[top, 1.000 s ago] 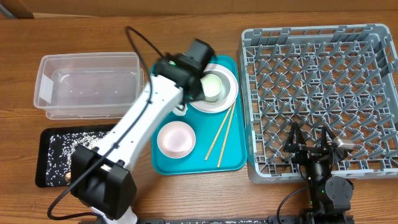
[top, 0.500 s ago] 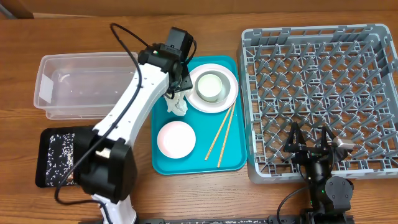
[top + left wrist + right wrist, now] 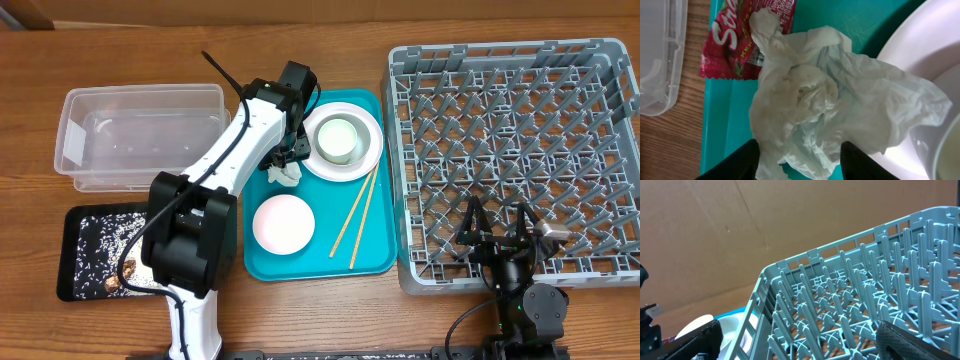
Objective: Sort waste into correct bins and load items into the dishwasher
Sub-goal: 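Grasp the crumpled white tissue with the left gripper, then drop the tissue into the clear plastic bin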
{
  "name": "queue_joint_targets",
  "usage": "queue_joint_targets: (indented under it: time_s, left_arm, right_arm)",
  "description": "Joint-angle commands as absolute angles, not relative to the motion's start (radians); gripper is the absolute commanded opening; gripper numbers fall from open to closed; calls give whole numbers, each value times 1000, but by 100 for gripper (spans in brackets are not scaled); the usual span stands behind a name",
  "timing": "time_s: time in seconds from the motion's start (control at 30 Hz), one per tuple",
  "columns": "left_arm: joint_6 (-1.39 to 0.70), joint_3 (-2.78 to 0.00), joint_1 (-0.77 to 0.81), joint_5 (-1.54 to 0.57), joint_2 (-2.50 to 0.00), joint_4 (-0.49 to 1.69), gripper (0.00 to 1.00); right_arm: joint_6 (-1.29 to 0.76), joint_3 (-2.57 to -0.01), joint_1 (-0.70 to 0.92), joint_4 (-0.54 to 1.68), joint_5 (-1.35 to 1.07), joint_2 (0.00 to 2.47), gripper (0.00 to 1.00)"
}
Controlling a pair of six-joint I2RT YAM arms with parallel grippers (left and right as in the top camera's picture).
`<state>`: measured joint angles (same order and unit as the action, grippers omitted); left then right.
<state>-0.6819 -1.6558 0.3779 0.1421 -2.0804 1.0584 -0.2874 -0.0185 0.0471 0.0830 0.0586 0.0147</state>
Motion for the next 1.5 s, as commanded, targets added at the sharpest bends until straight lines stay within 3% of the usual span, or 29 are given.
queue_joint_targets:
  time_s: [0.0,0.07,0.23,0.6,1.1,1.47]
  left_arm:
    - [-704,-1671,376,136,-2099,1063,49]
    - [-704,-1671,376,137,-2100,1065,41]
    - [-704,-1671,376,137,-2100,1070,4]
    - [-702,-1839,372,138,-1995,1212,4]
    - [-704,-1856,353,139,-1756,1220,4]
    - [-746,-1856,91,167,-1688,1196,4]
  right_arm:
    - [-286,-8,44,77,59,3,100]
    - [-286,-8,44,77,59,3,100]
    - [-286,-8,44,77,59,3,100]
    - [-286,-8,44,77,59,3,100]
    - [-286,-8,44,77,59,3,100]
    - [-286,-8,44,77,59,3,100]
